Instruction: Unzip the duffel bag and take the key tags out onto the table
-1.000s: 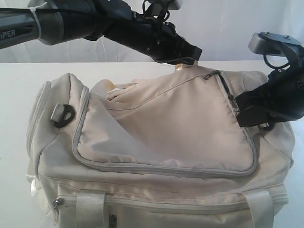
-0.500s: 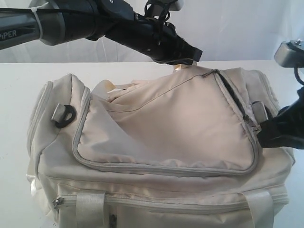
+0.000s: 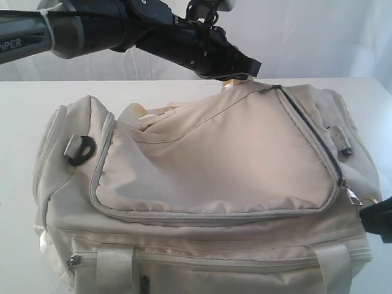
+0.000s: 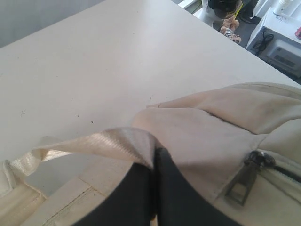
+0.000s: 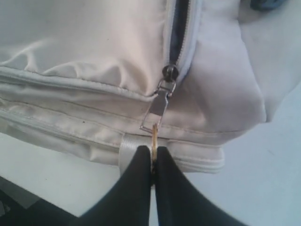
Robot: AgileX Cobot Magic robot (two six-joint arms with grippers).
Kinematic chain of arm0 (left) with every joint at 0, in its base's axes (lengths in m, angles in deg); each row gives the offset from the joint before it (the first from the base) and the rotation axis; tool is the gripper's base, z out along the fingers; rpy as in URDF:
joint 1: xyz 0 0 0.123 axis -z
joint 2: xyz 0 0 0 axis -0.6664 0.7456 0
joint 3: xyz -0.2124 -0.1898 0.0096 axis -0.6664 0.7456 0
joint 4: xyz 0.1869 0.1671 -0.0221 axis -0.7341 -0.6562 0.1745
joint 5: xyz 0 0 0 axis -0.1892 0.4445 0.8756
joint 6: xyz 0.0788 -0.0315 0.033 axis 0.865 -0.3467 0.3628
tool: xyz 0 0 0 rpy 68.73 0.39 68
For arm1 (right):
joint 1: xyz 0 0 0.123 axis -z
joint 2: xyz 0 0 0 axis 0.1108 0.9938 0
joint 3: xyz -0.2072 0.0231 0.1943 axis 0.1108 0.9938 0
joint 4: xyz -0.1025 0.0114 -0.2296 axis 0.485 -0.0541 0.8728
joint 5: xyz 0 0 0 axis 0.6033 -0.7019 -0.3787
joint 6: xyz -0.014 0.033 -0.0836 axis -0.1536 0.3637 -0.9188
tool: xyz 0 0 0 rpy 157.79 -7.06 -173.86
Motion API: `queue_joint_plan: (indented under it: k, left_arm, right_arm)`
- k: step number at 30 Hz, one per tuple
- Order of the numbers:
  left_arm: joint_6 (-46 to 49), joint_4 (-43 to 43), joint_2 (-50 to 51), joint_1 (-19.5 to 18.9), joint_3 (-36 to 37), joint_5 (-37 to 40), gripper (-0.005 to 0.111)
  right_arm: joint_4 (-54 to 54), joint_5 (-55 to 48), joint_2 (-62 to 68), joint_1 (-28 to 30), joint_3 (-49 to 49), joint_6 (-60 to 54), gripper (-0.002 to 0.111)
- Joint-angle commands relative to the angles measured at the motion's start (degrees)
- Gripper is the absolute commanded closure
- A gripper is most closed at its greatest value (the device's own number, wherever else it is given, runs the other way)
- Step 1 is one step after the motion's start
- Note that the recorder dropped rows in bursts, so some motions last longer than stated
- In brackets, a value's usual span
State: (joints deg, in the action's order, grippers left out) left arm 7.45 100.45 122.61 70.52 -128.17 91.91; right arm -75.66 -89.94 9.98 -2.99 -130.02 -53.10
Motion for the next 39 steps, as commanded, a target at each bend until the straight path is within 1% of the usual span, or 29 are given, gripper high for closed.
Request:
queue_joint_plan:
  k: [1,5,13,21,26,33,34,36,37,38,39]
  left_arm:
    - [-0.5,0.97,-1.36,-0.02,-0.68,-2.87,0.107]
    - [-0.5,0.97,-1.36,-0.02,-0.68,-2.87,0.107]
    - [-1.78,0.97,-1.36,-0.02,-0.68,-2.61,0.107]
    - [-1.78,0.97,-1.36,-0.02,-0.68,-3.21,0.107]
    - [-1.78,0.97,-1.36,-0.02,-0.68,-3.38,0.107]
    - [-1.39,0.74,-1.36,-0.02,-0.68,-3.49,0.107]
    - [-1.39,0.25,-1.36,-0.02,-0.68,-3.49,0.106]
    - [-1.39,-0.58,-1.36,-0.02,-0.68,-3.16,0.099]
    - [-1.39,-2.31,-1.36,-0.02,-0.68,-2.48,0.084]
    - [-1.39,-3.5,-1.36,-0.02,-0.68,-2.23,0.075]
    - [-1.39,-5.39,-1.36,-0.02,-0.68,-1.16,0.058]
  right_arm:
    - [-2.01,-2.27,-2.58,0.0,3.12,0.59,0.108]
    - [-5.4,-2.38,-2.86,0.0,5.57,0.0,0.108]
    - [-14.64,-0.57,-2.86,0.0,11.27,-5.87,0.108]
    - [-17.58,1.45,-2.86,0.0,17.15,-7.31,0.108]
    - [-25.08,0.96,-2.86,0.0,18.57,-12.15,0.108]
    - [-25.19,1.19,-2.86,0.0,19.14,-12.7,0.108]
    - [-25.18,1.19,-2.86,0.0,19.0,-12.86,0.105]
    - [-25.18,0.83,-2.86,0.0,18.78,-13.8,0.097]
    - [-25.18,0.65,-2.86,0.0,18.55,-14.38,0.082]
    - [-25.04,0.35,-2.86,0.0,18.18,-14.38,0.072]
    - [-25.04,-0.05,-2.86,0.0,17.93,-14.27,0.056]
